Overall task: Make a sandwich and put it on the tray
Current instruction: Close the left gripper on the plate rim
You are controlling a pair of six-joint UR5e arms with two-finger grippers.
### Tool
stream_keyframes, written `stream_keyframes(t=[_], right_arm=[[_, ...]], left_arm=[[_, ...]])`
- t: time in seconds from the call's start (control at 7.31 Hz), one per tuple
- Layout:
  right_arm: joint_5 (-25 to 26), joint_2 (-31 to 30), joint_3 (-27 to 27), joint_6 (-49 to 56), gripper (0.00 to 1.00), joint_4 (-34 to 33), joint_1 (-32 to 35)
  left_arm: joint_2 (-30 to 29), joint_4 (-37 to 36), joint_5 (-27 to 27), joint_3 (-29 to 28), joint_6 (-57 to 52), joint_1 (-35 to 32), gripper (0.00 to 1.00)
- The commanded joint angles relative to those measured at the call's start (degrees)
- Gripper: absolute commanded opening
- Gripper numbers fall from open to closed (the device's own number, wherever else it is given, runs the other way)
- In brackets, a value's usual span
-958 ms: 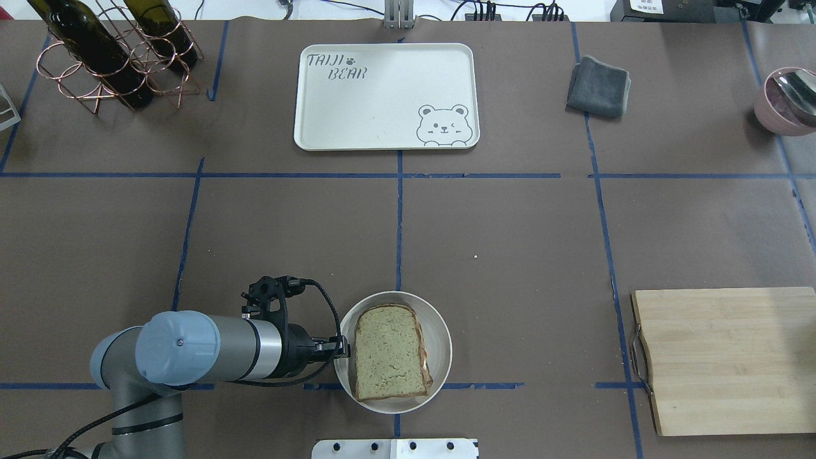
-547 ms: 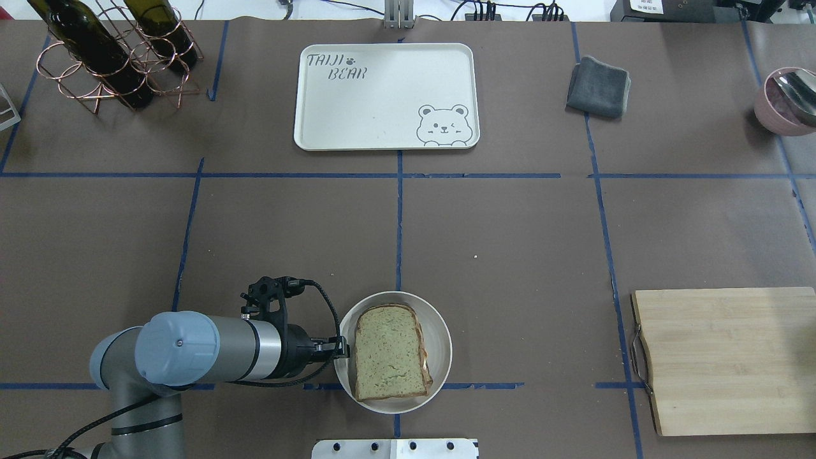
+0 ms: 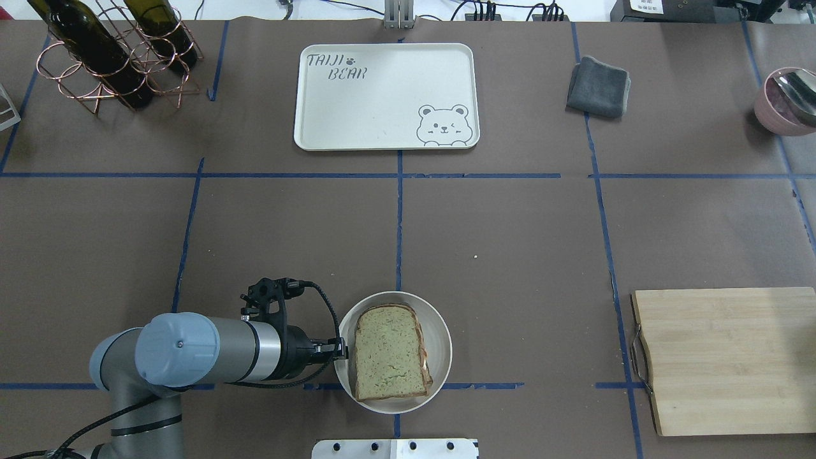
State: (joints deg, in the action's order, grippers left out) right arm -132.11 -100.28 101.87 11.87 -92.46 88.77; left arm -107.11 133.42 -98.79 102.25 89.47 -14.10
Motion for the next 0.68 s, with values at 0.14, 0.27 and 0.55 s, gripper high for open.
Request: stream_keyframes(t=[0.14, 0.27, 0.55], right_arm=[[0.01, 0.09, 0.00, 0.00, 1.00, 0.00, 0.00], [-0.08, 0.09, 0.00, 0.00, 1.00, 0.00, 0.00], [-0.08, 0.09, 0.09, 0.00, 1.00, 0.00, 0.00]], left_arm=[[0.06, 0.00, 0.00, -0.03, 0.00, 0.04, 0.26], [0.06, 0.00, 0.00, -0.03, 0.00, 0.04, 0.11], [0.15, 0.00, 0.00, 0.14, 0.00, 0.04, 0.00]])
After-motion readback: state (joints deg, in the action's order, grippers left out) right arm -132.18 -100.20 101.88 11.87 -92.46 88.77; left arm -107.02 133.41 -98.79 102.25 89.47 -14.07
